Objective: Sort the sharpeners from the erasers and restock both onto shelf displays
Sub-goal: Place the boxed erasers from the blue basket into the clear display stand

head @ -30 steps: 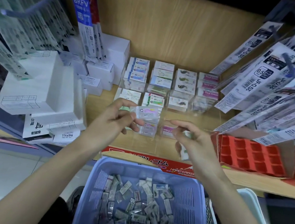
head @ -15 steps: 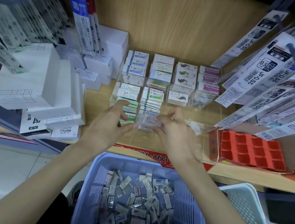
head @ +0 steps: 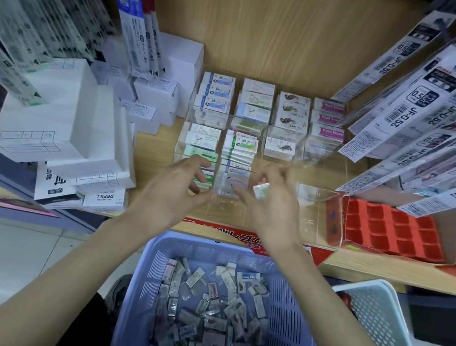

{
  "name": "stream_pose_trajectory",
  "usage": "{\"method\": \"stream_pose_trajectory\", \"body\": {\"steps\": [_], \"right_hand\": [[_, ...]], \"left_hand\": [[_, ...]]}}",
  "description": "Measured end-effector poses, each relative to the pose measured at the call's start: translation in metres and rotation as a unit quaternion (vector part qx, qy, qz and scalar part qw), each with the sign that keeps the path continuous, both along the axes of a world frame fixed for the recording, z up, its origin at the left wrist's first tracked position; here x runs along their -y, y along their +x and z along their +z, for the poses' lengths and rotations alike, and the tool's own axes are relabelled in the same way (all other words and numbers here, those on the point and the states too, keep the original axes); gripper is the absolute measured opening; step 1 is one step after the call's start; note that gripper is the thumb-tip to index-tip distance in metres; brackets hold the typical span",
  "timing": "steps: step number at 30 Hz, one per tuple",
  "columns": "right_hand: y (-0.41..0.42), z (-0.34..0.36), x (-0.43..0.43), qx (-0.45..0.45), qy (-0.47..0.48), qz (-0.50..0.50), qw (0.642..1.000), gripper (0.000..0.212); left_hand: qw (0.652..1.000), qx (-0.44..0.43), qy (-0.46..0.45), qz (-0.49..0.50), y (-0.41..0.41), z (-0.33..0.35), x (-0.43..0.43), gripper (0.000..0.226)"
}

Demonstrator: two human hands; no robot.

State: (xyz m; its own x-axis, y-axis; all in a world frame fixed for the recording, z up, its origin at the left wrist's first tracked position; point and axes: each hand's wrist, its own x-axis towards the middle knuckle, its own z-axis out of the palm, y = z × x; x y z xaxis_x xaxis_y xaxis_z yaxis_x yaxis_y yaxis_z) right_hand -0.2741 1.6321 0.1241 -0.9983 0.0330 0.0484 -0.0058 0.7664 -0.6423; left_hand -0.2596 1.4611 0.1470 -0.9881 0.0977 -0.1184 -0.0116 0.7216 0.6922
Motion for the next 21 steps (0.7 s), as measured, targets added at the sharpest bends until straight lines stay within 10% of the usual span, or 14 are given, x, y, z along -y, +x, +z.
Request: {"method": "stream_pose_trajectory", "body": {"steps": [4,8,15,21], "right_hand": [[0.015,0.039,-0.014,0.171,-0.512,-0.079,0.838,0.006],[0.020,0.046,-0.016,0.232,-0.640,-0.096,0.727,0.019],[0.031,0.047,-0.010,0.239,-0.660,-0.063,0.710,0.020],[0.031,0.043,-0.013,0.168,-0.615,-0.044,0.769,0.019]], "left_hand": [[0.997,-0.009,0.073,-0.003,0.009,0.016,-0.003,0.028],[0.991,0.000,0.122,-0.053,0.024,0.027,-0.022,0.027],[0.986,-0.003,0.153,-0.060,0.031,0.027,-0.041,0.040],[0.966,0.069,0.249,-0.012,0.029,0.025,-0.038,0.036]]}}
